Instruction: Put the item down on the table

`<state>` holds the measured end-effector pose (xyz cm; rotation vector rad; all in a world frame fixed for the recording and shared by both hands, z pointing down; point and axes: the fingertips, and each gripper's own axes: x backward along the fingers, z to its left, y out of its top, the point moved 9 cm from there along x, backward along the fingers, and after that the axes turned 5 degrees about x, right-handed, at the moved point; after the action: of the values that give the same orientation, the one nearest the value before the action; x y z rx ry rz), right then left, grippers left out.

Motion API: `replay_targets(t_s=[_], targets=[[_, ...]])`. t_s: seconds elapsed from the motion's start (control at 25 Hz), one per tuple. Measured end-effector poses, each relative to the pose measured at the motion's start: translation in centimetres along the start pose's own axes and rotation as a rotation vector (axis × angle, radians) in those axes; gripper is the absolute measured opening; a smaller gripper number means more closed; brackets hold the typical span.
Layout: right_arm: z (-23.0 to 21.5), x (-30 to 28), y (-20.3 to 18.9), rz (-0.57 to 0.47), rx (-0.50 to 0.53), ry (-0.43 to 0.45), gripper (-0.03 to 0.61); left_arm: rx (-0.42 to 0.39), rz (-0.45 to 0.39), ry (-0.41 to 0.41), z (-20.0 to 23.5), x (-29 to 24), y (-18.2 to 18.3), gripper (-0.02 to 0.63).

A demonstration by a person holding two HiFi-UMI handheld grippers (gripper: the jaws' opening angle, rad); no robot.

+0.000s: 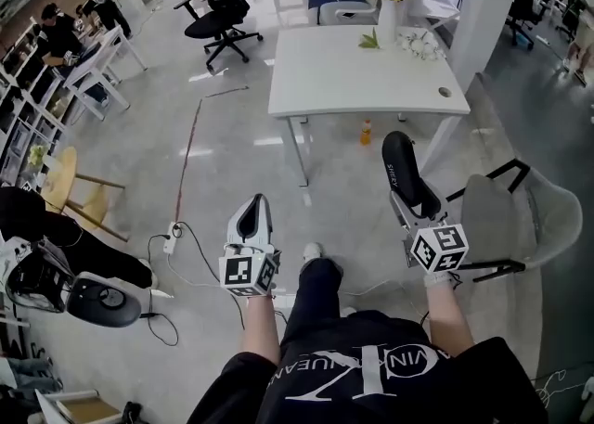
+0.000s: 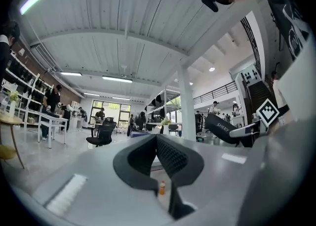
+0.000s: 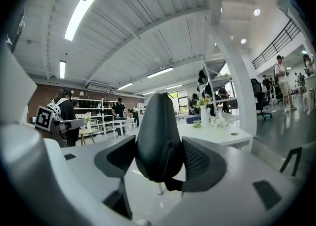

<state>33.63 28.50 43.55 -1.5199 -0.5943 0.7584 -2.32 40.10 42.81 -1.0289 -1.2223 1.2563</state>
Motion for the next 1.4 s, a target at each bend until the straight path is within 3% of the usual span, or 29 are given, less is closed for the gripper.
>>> replay_targets(t_s=[0.24, 0.48, 0.76, 1.4], targets=[[-2.8, -5.4, 0.4, -0.003, -0.013, -0.027, 0.290, -0.009, -0.010, -0.034, 2.3, -6.5, -0.5, 0.011], [-4.1, -13.1, 2.2, 0.008, -0.013, -0.037, 0.290, 0.013, 0.002, -0.036, 7.5, -13.6, -0.4, 0.011], [-5.5, -20.5, 2.2, 0.058, -0.033, -0.066, 0.290, 0.021, 0.037, -0.096, 11.3, -21.2, -1.0, 0.011], [-5.2, -34.7, 1.7, 0.135, -0.046, -0.085, 0.290, 0.077, 0.096, -0.140, 20.6, -32.4, -3.4, 0.011]])
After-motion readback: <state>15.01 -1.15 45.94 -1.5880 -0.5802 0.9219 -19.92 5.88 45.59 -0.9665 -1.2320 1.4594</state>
